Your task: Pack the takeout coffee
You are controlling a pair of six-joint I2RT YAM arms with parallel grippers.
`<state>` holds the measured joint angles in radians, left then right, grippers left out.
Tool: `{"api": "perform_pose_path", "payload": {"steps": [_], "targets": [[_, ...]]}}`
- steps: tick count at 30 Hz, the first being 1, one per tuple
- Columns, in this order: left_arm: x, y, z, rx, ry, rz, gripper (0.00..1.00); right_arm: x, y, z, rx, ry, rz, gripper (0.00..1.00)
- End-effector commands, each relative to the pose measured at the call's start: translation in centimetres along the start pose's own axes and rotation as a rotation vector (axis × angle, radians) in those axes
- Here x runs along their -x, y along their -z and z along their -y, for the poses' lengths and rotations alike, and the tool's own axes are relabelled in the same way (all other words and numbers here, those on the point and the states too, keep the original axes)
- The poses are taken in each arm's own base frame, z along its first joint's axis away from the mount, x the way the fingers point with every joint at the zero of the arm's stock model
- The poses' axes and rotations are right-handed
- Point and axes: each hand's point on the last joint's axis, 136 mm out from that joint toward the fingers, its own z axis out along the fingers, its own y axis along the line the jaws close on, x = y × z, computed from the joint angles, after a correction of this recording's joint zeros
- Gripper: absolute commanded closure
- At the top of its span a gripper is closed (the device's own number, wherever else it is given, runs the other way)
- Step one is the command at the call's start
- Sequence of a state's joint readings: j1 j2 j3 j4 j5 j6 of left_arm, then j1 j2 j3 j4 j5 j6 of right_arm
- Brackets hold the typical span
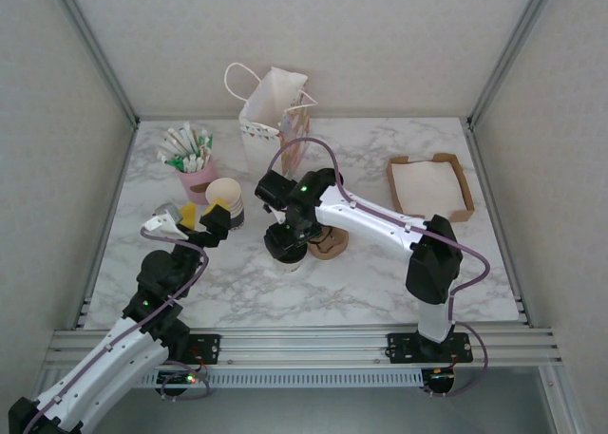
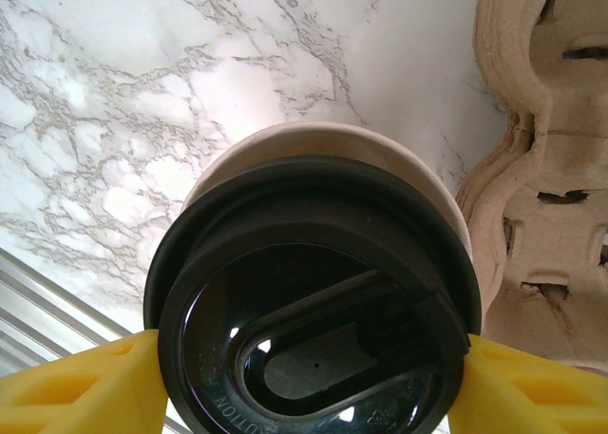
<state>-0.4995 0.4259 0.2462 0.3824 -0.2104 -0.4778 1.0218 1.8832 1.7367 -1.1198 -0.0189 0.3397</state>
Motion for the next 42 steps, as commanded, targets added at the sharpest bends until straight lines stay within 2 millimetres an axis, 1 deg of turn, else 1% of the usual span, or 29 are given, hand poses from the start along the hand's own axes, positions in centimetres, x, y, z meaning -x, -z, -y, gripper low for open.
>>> {"api": "perform_pose_path", "payload": {"steps": [1,16,22,33,42], "targets": [[-0.1,0.0,-0.7,0.022,-0.017,0.008,0.00,0.1,0.0,-0.3,-0.022,0.012,-0.004,0.30],[0.0,0.1,-0.5,0.016,-0.018,0.008,0.00,0.6,-0.6,-0.4,-0.028,0.016,-0.012,0.30],[0.0,0.1,-0.6,0.016,-0.018,0.010,0.00,0.4,-0.6,-0.1,-0.044,0.015,-0.021,0.30],[0.0,0.1,-0.6,0.016,-0.018,0.010,0.00,0.7,1.0,0.0,-0.076,0.026,0.020,0.30],[0.0,0.1,-0.6,0.017,-0.018,0.009,0.00,0.5,-0.3,0.2,-0.091,0.022,-0.004,0.30]]}}
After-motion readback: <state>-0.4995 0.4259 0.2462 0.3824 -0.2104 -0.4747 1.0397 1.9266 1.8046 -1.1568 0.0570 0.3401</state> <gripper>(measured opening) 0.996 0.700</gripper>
